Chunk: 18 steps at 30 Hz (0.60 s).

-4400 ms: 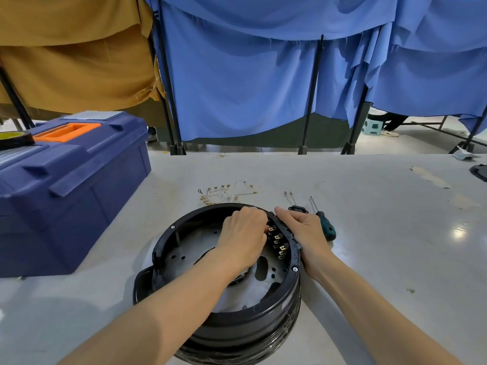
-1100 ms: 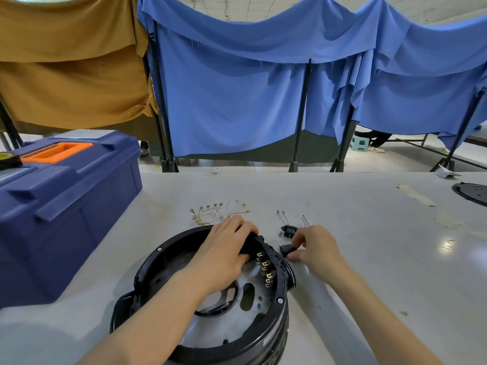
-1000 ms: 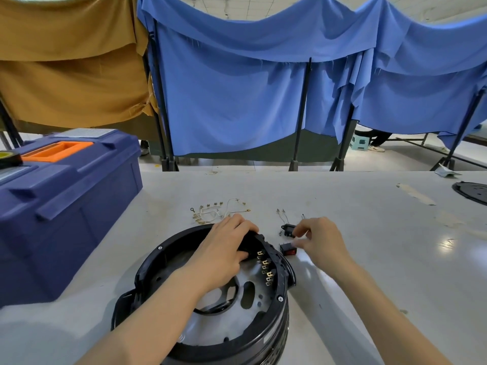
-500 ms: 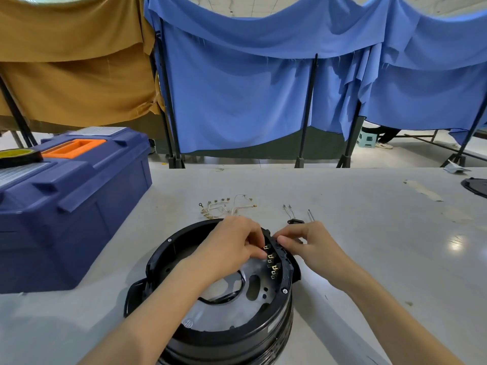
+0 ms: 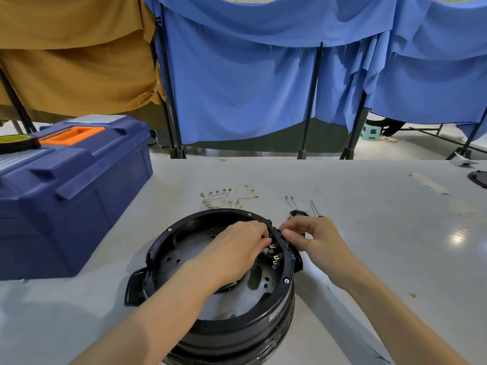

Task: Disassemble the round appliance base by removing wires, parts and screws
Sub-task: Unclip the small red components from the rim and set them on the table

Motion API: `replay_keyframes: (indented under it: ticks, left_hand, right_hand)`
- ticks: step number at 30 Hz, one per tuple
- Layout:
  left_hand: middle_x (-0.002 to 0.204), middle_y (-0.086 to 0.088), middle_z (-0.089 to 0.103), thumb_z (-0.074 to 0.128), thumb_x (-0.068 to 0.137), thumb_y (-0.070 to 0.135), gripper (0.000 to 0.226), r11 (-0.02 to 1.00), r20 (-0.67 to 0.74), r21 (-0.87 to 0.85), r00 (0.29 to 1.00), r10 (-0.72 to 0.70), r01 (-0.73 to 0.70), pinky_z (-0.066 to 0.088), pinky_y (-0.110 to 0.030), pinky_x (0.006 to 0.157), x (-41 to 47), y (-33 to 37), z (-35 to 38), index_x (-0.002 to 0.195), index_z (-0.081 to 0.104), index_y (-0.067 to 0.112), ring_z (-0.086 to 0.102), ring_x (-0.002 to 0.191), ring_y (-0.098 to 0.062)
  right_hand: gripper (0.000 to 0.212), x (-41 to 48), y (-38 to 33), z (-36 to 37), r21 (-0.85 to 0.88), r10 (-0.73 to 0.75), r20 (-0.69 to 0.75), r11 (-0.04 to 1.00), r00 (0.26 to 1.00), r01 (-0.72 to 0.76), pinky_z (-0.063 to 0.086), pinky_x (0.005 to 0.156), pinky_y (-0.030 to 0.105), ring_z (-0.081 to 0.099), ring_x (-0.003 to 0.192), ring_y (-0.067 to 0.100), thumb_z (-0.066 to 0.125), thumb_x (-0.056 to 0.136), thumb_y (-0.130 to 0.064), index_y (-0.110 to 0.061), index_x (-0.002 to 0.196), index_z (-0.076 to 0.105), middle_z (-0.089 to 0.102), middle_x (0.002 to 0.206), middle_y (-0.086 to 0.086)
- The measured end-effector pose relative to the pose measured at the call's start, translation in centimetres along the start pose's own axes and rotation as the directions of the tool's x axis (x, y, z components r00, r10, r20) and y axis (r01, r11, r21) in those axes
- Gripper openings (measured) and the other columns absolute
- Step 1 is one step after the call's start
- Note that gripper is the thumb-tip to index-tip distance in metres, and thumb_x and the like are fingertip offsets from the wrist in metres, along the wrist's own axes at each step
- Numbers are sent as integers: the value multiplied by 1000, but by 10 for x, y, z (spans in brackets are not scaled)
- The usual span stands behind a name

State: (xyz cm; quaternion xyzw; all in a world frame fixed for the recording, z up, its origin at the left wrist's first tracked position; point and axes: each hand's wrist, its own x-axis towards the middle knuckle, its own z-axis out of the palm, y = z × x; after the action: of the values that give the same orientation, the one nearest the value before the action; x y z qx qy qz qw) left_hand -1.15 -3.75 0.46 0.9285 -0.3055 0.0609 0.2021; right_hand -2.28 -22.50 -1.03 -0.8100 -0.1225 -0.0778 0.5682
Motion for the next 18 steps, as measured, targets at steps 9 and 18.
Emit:
replay_keyframes:
  ticks: [9, 18]
  left_hand:
    - [85, 3, 51, 41, 103, 25, 22, 997, 11, 72, 1000, 8, -9, 36, -30, 67, -1, 6, 0, 97, 56, 11, 48, 77, -19]
    - [83, 1, 54, 43, 102, 24, 22, 1000, 11, 28, 1000, 1, -1, 42, -35, 70, -3, 5, -3, 96, 58, 9, 53, 79, -23]
  right_hand:
    - [26, -2, -1, 7, -74, -62, -21, 995, 998, 60, 43, 71, 4, 62, 75, -9, 59, 93, -4, -24, 88, 74, 70, 74, -22]
    - [24, -1, 2, 7, -70, -71, -17, 995, 997, 70, 42, 66, 3, 60, 70, -8, 58, 94, -4, -20, 89, 76, 67, 68, -24]
